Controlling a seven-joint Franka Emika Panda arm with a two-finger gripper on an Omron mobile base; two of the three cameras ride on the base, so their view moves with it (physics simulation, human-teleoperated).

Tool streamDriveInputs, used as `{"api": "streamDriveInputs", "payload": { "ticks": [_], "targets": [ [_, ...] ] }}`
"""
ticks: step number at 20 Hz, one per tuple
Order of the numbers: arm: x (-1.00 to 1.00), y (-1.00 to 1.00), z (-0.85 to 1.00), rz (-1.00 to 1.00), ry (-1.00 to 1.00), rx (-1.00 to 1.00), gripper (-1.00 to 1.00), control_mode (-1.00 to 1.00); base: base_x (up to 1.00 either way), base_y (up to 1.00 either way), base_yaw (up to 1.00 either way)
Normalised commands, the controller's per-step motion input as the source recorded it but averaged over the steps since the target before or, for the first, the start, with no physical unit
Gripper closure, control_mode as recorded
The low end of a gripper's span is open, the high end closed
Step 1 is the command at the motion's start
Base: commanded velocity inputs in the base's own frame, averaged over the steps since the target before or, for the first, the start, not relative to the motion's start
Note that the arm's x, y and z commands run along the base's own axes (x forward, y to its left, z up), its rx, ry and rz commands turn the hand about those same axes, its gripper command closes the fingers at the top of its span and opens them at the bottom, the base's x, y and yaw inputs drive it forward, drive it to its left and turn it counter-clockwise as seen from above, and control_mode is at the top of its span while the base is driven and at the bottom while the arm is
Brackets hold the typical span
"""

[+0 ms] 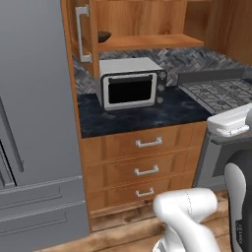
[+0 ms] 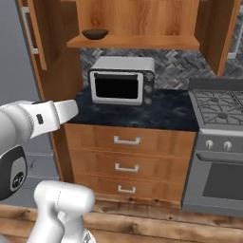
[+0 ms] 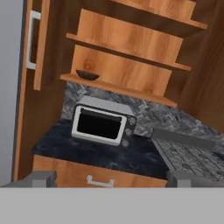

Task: Take the smaller bowl and place it next to the appetizer plate on the dining counter , and place the larger bowl next to the plate with cooked food.

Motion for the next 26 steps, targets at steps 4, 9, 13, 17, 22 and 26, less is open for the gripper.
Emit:
{"api": "streamDriveInputs", "payload": {
  "ticks": [4, 9, 13, 17, 22, 26],
  "targets": [
    [0.0, 0.0, 0.0, 0.0, 0.0, 0.0, -1.0, 1.0, 0.33, -0.32, 0.07],
    [0.0, 0.0, 0.0, 0.0, 0.0, 0.0, -1.0, 1.0, 0.22, -0.44, 0.07],
    [0.0, 0.0, 0.0, 0.0, 0.0, 0.0, -1.0, 1.0, 0.32, -0.53, 0.15],
    [0.0, 0.0, 0.0, 0.0, 0.0, 0.0, -1.0, 1.0, 0.59, -0.28, 0.23],
    [0.0, 0.0, 0.0, 0.0, 0.0, 0.0, -1.0, 1.0, 0.9, -0.02, 0.23],
    [0.0, 0.0, 0.0, 0.0, 0.0, 0.0, -1.0, 1.0, 0.91, 0.0, 0.15]
  ]
}}
